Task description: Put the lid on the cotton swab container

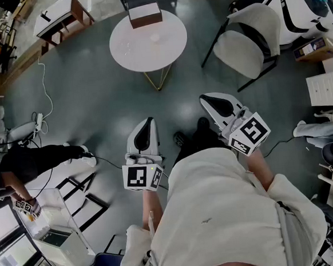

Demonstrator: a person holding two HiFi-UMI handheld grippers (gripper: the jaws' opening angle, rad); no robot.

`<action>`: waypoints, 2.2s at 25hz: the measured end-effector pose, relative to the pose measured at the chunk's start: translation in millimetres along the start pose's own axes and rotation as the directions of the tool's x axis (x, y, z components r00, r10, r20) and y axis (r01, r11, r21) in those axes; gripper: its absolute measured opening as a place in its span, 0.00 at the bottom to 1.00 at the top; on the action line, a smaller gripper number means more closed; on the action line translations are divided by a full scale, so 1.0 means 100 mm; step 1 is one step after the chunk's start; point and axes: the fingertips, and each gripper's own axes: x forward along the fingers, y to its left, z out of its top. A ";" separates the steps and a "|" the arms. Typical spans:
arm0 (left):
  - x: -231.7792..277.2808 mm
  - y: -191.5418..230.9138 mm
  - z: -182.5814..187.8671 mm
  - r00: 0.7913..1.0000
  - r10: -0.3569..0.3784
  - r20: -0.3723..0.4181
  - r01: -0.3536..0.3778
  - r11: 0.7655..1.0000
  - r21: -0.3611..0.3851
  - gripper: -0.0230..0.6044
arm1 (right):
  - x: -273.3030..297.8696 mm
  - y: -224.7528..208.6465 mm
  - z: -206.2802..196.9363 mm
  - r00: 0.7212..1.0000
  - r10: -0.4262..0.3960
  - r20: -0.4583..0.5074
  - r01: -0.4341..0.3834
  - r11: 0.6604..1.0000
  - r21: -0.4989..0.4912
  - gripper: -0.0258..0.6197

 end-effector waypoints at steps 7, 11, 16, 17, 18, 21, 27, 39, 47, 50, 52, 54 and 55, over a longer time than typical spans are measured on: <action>-0.03 0.05 0.01 1.000 0.019 -0.013 -0.018 0.998 0.067 0.05 | 0.04 0.07 0.04 1.000 0.007 0.006 -0.007 1.000 0.005 0.04; -0.02 0.03 0.03 1.000 0.007 -0.002 -0.007 0.999 0.054 0.05 | 0.02 0.03 0.09 1.000 -0.011 0.026 0.011 1.000 0.021 0.04; 0.07 -0.03 0.01 1.000 -0.020 -0.011 0.020 0.999 0.048 0.05 | -0.06 -0.02 0.09 0.999 -0.035 0.033 0.033 0.998 0.050 0.05; 0.08 -0.05 0.00 1.000 -0.023 -0.016 0.024 0.999 0.048 0.05 | -0.08 -0.05 0.06 0.999 -0.041 0.026 0.040 0.997 0.060 0.05; 0.10 -0.06 -0.02 0.999 -0.025 -0.020 0.026 0.999 0.048 0.05 | -0.10 -0.08 0.03 0.999 -0.047 0.020 0.046 0.996 0.070 0.05; 0.19 -0.08 -0.07 0.999 -0.025 -0.034 0.027 0.999 0.041 0.05 | -0.14 -0.19 -0.03 0.998 -0.065 0.004 0.065 0.995 0.081 0.05; 0.53 -0.16 -0.02 0.999 -0.026 -0.039 0.028 0.999 0.044 0.05 | -0.14 -0.60 0.00 0.998 -0.065 -0.008 0.065 0.996 0.064 0.05; 1.43 -0.23 0.46 1.000 0.000 0.031 -0.002 0.999 0.051 0.05 | 0.22 -1.44 0.51 0.998 0.053 0.042 -0.053 0.999 -0.013 0.05; 2.00 -0.33 0.63 0.996 0.061 0.067 -0.066 0.996 0.068 0.05 | 0.35 -1.98 0.69 0.991 0.124 0.058 -0.123 0.992 -0.020 0.05; 2.13 -0.33 0.58 0.993 0.099 0.062 -0.103 0.993 0.064 0.05 | 0.40 -2.12 0.63 0.987 0.154 0.038 -0.153 0.988 -0.013 0.05; 2.19 -0.31 0.54 0.990 0.130 0.058 -0.133 0.990 0.056 0.05 | 0.45 -2.21 0.58 0.984 0.178 0.022 -0.178 0.984 -0.007 0.05; 2.20 -0.29 0.50 0.986 0.161 0.051 -0.164 0.985 0.045 0.05 | 0.50 -2.26 0.53 0.981 0.195 0.002 -0.195 0.981 0.001 0.05; 2.18 -0.27 0.47 0.983 0.177 0.044 -0.179 0.983 0.041 0.05 | 0.54 -2.26 0.51 0.979 0.205 -0.006 -0.205 0.979 0.006 0.05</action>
